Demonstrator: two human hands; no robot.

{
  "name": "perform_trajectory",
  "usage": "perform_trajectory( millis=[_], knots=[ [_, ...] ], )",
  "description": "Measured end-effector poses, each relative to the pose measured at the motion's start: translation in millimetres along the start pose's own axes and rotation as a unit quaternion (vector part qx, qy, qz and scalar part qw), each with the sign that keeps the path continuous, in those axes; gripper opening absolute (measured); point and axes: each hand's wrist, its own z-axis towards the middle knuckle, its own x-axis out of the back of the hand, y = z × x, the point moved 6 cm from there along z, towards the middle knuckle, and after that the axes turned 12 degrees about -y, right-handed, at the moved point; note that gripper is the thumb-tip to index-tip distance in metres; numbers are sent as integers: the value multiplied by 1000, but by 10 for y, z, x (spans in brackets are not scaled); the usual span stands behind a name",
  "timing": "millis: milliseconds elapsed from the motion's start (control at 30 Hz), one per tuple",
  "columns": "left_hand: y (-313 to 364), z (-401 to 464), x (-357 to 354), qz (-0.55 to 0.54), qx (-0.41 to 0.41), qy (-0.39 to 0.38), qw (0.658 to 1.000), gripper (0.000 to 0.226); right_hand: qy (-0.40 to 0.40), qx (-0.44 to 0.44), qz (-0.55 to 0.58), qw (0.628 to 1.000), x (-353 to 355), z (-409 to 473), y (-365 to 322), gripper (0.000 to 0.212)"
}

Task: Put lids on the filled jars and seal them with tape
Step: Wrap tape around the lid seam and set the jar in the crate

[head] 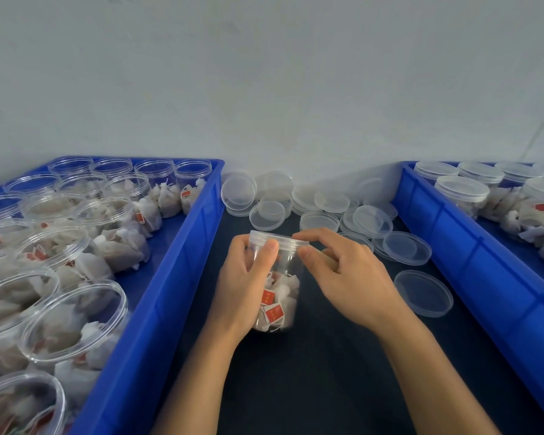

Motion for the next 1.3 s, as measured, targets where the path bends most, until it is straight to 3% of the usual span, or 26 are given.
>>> perform_trajectory(
  millis=[233,300,633,1000,1300],
  knots=[
    [173,-118,90,177,-48,132,974,54,22,-13,-31,999,22,-32,-86,28],
    [193,-118,42,186,-52,130,973,44,28,-12,-38,999,23,-48,-137,31],
    [75,-31,17,91,-16,78,993,52,-11,5,-41,999,3,-63,-176,44],
    [2,53,82,-2,-22,33,999,46,-19,-1,46,999,41,-11,-17,30],
    [36,38,72,-16,-45,14,999,53,-14,2,38,999,55,-26,1,28]
  ],
)
